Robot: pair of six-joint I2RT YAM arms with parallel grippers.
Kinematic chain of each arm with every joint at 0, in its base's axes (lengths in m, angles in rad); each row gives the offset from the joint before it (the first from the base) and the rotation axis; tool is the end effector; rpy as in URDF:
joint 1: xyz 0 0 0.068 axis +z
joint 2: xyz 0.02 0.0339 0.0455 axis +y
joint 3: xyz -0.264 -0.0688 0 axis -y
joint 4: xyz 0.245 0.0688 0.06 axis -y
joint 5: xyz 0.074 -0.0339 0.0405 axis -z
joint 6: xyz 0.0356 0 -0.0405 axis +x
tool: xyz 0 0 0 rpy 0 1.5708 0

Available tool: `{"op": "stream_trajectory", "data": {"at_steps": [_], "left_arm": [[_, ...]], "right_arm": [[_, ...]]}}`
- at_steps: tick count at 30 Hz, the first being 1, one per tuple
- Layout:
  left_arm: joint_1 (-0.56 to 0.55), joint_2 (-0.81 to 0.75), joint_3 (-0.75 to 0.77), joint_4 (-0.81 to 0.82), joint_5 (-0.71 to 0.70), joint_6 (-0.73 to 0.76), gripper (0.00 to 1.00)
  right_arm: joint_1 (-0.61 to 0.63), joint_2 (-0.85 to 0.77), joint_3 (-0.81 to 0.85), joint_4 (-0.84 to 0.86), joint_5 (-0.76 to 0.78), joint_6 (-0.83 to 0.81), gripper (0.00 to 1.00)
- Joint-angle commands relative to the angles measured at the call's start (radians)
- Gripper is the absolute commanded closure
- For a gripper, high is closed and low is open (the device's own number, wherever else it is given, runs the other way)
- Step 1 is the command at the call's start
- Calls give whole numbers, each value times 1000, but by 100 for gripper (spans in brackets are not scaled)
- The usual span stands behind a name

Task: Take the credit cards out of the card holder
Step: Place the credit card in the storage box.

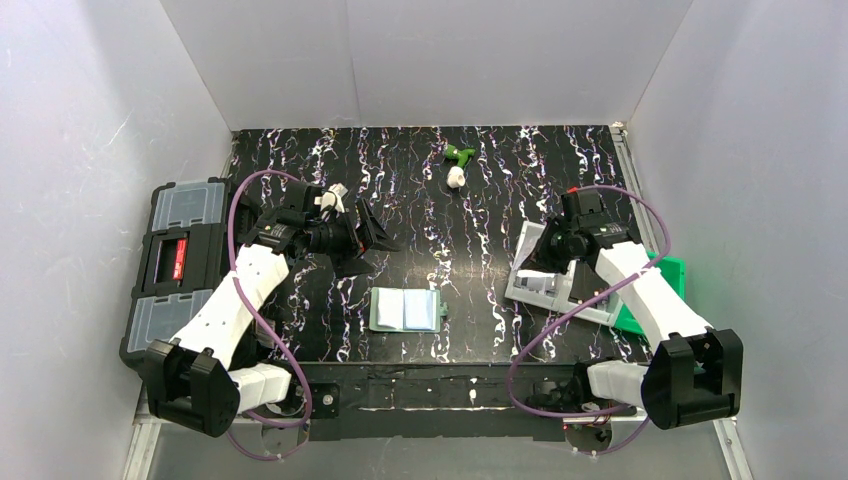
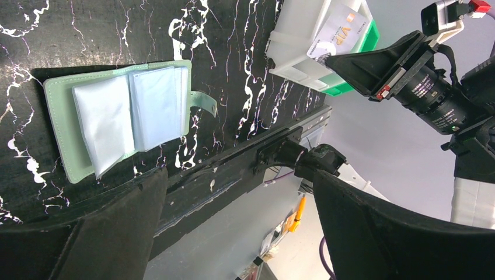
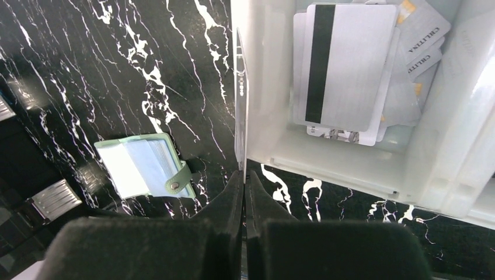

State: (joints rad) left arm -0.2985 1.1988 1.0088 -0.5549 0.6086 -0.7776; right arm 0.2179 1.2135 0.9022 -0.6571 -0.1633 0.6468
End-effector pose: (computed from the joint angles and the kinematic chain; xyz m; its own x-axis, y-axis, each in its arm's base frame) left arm 0.2347 -0.0935 0.3021 -0.9128 -0.3214 -0.2520 0.0036 0.6106 -0.7919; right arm 0.2342 0.0578 0.2530 -0.8247 0.4264 -0.3714 0.2428 0.8602 0.4484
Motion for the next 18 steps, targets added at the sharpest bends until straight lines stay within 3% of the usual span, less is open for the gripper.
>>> {"op": "stream_trajectory", "data": {"at_steps": [1, 18], "left_arm": [[-6, -11, 1, -17, 0, 8, 5], [-8, -31, -17, -19, -4, 1, 5]], "right_arm": [[-35, -8, -16, -33, 27, -27, 99], [-67, -55, -2, -34, 3, -33, 99]]}}
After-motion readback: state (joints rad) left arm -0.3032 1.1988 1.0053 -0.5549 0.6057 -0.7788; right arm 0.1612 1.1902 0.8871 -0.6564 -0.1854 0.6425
